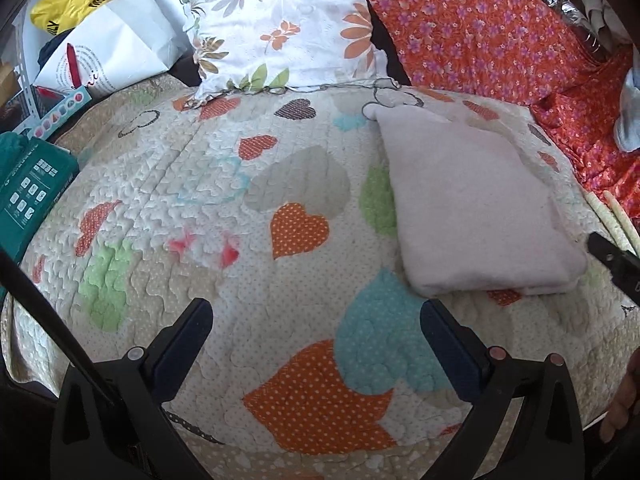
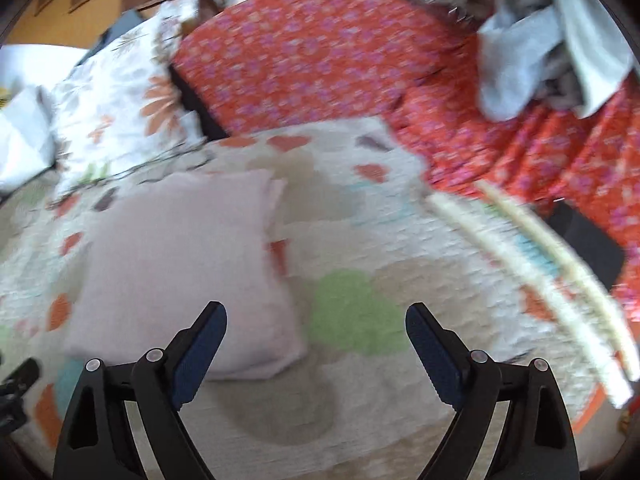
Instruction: Fold small clothes
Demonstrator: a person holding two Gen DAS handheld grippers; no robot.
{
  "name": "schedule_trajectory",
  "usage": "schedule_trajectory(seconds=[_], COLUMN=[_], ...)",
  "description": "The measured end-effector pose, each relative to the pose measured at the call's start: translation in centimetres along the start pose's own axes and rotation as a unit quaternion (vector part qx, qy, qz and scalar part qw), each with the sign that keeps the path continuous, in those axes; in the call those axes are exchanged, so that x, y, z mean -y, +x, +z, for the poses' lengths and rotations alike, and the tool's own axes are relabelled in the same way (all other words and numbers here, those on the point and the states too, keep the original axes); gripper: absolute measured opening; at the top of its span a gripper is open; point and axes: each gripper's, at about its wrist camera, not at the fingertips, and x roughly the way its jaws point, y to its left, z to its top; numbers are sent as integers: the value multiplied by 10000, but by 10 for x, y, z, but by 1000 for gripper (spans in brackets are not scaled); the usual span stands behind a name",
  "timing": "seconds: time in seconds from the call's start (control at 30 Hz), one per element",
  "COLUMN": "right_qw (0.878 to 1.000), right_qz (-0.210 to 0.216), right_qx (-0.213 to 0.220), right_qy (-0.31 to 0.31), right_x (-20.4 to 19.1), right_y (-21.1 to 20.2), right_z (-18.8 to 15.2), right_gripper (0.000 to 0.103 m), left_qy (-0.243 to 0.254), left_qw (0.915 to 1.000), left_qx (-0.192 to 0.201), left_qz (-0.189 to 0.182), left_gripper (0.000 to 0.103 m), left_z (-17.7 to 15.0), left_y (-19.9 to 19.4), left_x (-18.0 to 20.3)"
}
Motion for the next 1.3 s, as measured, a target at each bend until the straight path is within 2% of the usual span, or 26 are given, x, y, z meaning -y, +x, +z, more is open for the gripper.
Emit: schedule_trajectory(seconds=[0.2,0.5,0.8,1.3], right_qw=[9990,9965,9968,9969], right_qz=[213,480,531,520], right_qx=[25,-120,-184,-209], right_qy=[-403,-675,-566,-546], right_x=[-27,-42,-38,-44], right_y=[2,5,4,-7], right_z=[1,-8,-7,-6], right_gripper=[91,91,91,91], left_qy=[-25,113,106,38], left_qw=[9996,9991,9983,9984], left_qx=[-269,-399,-553,-530], left_qz=[3,-94,-167,-187], left_gripper=[103,103,103,103], left_z=[2,-3,-6,-9], left_y=[7,10,13,4], left_x=[3,9,9,5])
